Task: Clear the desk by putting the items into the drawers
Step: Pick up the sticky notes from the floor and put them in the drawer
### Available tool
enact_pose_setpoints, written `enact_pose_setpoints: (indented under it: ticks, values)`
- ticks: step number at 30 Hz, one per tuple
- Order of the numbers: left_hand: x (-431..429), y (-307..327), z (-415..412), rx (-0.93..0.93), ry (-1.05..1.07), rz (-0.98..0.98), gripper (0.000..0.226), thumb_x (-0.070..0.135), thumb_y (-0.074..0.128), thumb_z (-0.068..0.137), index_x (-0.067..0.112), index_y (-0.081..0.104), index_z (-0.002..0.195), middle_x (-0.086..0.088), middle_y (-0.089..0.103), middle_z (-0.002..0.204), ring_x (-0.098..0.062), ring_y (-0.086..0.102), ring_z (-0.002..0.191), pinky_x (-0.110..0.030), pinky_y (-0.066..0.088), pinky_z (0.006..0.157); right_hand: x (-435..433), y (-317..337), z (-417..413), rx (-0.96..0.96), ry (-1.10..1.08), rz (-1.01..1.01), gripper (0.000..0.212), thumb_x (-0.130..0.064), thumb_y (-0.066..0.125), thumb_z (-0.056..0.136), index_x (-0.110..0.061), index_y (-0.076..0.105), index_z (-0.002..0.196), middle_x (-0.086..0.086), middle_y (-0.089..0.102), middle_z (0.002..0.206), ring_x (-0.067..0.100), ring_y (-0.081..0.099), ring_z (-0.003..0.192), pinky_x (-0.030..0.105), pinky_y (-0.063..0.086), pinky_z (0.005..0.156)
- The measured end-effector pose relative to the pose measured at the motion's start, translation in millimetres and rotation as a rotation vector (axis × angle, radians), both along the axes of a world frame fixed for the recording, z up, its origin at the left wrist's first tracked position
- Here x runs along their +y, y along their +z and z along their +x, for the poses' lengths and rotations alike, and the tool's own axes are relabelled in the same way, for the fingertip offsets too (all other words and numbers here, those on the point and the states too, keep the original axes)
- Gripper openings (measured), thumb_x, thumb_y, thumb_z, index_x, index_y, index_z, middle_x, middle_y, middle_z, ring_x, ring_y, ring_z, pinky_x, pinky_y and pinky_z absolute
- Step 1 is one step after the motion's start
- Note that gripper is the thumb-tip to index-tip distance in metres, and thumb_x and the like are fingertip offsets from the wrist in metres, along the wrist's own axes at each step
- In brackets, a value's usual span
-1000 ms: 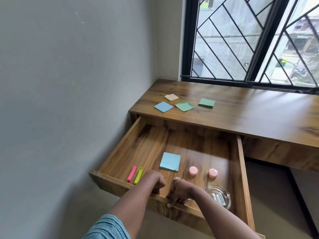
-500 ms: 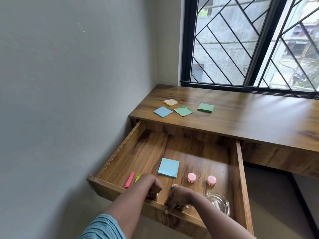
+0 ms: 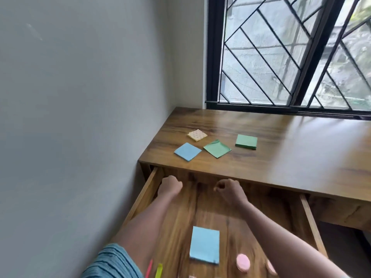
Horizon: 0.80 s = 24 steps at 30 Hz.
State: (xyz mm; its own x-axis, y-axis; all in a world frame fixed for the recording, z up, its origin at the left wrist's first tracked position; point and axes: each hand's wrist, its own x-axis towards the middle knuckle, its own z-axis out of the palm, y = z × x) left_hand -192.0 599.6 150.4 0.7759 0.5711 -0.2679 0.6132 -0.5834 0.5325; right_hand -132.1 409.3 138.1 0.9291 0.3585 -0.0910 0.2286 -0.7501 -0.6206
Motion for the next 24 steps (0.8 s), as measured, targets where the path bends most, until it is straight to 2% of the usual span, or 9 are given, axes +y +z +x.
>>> enact_pose_setpoints:
  ticks: [2, 4, 6, 8, 11, 14, 16, 21, 24]
  values:
    - [21.5, 4.4, 35.3, -0.015, -0.024, 0.039, 0.030, 0.022, 0.048, 0.092, 0.014, 0.049, 0.063, -0.004, 0.054, 0.071, -0.012, 0.052, 0.063, -0.023, 0.041, 0.059, 13.7, 1.4, 38.5, -0.041, -0.079, 0.015, 0.019, -0.017, 0.061, 0.088, -0.009, 0.072, 0.101, 0.011, 0.072, 0.099, 0.025, 0.065, 0.090, 0.031, 0.051, 0.075]
    - [39.9, 7.3, 73.8, 0.006, -0.063, 0.100, 0.031, 0.026, 0.049, 0.093, 0.016, 0.046, 0.065, -0.002, 0.052, 0.074, -0.014, 0.053, 0.075, -0.024, 0.042, 0.066, 26.7, -2.0, 78.6, -0.075, -0.152, 0.011, 0.021, -0.016, 0.061, 0.089, -0.006, 0.070, 0.105, 0.014, 0.070, 0.104, 0.026, 0.064, 0.093, 0.031, 0.050, 0.080]
    - [56.5, 5.1, 110.0, 0.049, -0.105, 0.153, 0.032, 0.037, 0.051, 0.092, 0.007, 0.061, 0.099, -0.010, 0.063, 0.107, -0.024, 0.055, 0.107, -0.030, 0.044, 0.085, 37.7, -5.2, 113.6, -0.085, -0.209, -0.022, 0.028, -0.018, 0.063, 0.088, -0.005, 0.067, 0.112, 0.016, 0.066, 0.114, 0.029, 0.061, 0.103, 0.033, 0.048, 0.088]
    - [67.7, -0.7, 140.7, 0.109, -0.139, 0.173, 0.071, 0.051, 0.054, 0.088, 0.001, 0.043, 0.136, -0.015, 0.045, 0.142, -0.029, 0.041, 0.132, -0.033, 0.035, 0.104, 48.2, -7.1, 144.2, -0.065, -0.240, -0.075, 0.040, -0.023, 0.065, 0.086, -0.004, 0.060, 0.121, 0.018, 0.057, 0.125, 0.034, 0.054, 0.114, 0.036, 0.043, 0.096]
    - [73.7, -6.7, 169.5, 0.186, -0.211, 0.200, 0.099, 0.060, 0.061, 0.079, -0.002, 0.022, 0.146, -0.018, 0.026, 0.153, -0.030, 0.023, 0.143, -0.037, 0.021, 0.114, 59.5, -9.5, 173.5, -0.025, -0.233, -0.202, 0.064, -0.037, 0.068, 0.083, -0.003, 0.046, 0.132, 0.019, 0.045, 0.134, 0.036, 0.044, 0.124, 0.039, 0.034, 0.104]
    - [77.3, -16.2, 192.2, 0.248, -0.240, 0.268, 0.101, 0.061, 0.067, 0.073, 0.001, 0.028, 0.143, -0.018, 0.030, 0.151, -0.030, 0.024, 0.141, -0.039, 0.023, 0.113, 67.2, -15.2, 189.3, 0.001, -0.200, -0.328, 0.075, -0.045, 0.068, 0.079, -0.004, 0.038, 0.134, 0.020, 0.041, 0.135, 0.037, 0.040, 0.127, 0.040, 0.032, 0.105]
    - [79.3, -18.9, 202.2, 0.275, -0.199, 0.211, 0.101, 0.057, 0.073, 0.069, 0.002, 0.030, 0.143, -0.015, 0.034, 0.149, -0.030, 0.028, 0.139, -0.040, 0.029, 0.111, 69.3, -14.8, 194.5, 0.033, -0.241, -0.320, 0.082, -0.044, 0.074, 0.074, -0.005, 0.035, 0.135, 0.019, 0.037, 0.137, 0.038, 0.037, 0.128, 0.042, 0.034, 0.105]
    - [78.3, -15.7, 207.1, 0.299, -0.172, 0.083, 0.099, 0.045, 0.076, 0.073, 0.002, 0.025, 0.145, -0.015, 0.029, 0.151, -0.030, 0.023, 0.142, -0.042, 0.026, 0.114, 65.8, -8.4, 196.7, 0.274, -0.332, -0.350, 0.104, -0.047, 0.083, 0.061, -0.007, 0.026, 0.138, 0.020, 0.028, 0.141, 0.037, 0.026, 0.133, 0.045, 0.029, 0.106]
    - [73.2, -18.8, 197.3, 0.202, -0.075, 0.021, 0.079, 0.030, 0.072, 0.081, 0.003, 0.029, 0.142, -0.015, 0.035, 0.148, -0.029, 0.033, 0.137, -0.037, 0.033, 0.108, 58.8, -16.2, 191.4, 0.356, -0.319, -0.365, 0.114, -0.051, 0.084, 0.056, -0.008, 0.022, 0.141, 0.019, 0.026, 0.144, 0.038, 0.020, 0.135, 0.048, 0.024, 0.107]
